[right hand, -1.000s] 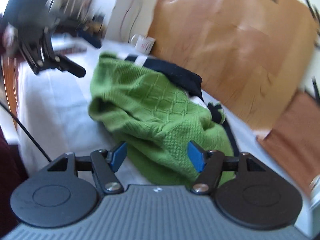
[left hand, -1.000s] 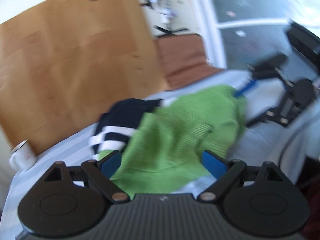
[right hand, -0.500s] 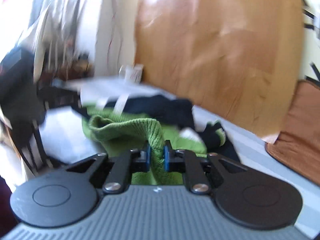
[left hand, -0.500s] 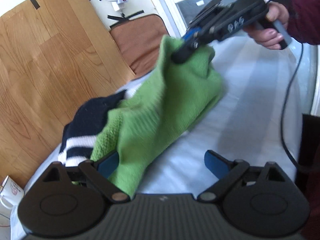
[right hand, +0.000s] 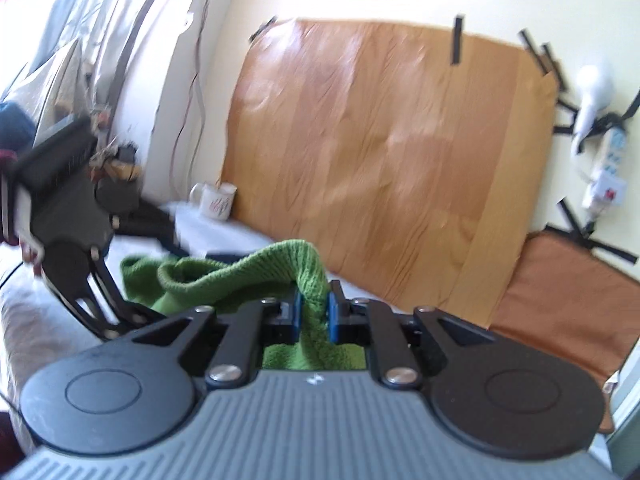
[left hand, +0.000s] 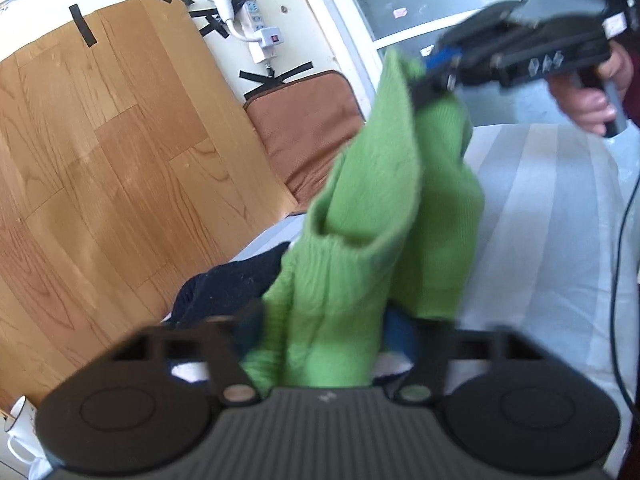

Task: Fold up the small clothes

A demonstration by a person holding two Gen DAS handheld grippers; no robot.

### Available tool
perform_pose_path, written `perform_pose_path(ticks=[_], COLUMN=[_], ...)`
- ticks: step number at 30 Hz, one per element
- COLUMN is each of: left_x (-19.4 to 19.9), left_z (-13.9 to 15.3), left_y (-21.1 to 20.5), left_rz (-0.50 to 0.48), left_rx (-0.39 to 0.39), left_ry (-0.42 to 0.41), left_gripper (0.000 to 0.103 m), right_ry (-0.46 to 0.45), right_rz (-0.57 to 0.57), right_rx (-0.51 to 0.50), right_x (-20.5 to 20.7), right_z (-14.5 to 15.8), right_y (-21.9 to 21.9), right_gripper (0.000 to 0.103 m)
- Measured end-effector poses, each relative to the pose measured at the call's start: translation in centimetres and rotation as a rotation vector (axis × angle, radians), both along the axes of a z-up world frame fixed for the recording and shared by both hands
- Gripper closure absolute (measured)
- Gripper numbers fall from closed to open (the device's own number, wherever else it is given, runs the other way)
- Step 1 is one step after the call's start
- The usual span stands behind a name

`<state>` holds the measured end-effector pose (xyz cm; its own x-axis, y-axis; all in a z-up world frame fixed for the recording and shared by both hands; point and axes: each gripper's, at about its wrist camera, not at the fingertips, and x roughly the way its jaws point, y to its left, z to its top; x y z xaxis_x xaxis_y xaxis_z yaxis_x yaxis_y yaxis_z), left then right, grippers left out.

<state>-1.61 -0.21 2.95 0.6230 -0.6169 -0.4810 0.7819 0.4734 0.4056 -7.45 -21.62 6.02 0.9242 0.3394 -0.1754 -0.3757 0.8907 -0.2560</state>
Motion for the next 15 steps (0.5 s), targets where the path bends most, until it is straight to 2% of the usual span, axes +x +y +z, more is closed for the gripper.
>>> perform_pose_path(ticks=[1, 3, 6, 9, 12, 15], left_x=[0.0, -0.1, -0.9, -2.1, -3.8, -5.7], left_z=[0.4, 1.9, 5.0, 8.6, 11.9, 15.2], left_y=[-0.1, -0.1, 0.4, 0.8, 0.7, 0.6], left_rz=[0.0, 0.004, 0.026, 0.064, 0.098, 0.126], left_rx=[-0.012, -0.053, -0.131, -0.197, -0.233, -0.257], left_ry=[0.003, -0.014, -0.07, -0.135, -0.225, -0.329], left_gripper=[0.071, 0.077, 0.079, 0.075, 0.075, 0.081], right_ry=[-0.023, -0.072, -0.142, -0.232, -0.343, -0.443], right_rz=[-0.017, -0.059, -0.113, -0.13, -0.125, -0.121], right_rx=[-0.007, -0.02, -0.002, 0.021, 0.022, -0.009], right_x=[-0.3, -0.8, -1.5, -2.4, -3.7, -4.5], right_z=[0.4, 1.5, 3.7, 6.5, 9.8, 13.2], right_y=[0.1, 0.3, 0.2, 0.3, 1.3, 2.4], right_gripper=[0.088, 0.088, 0.088, 0.089, 0.09, 0.091])
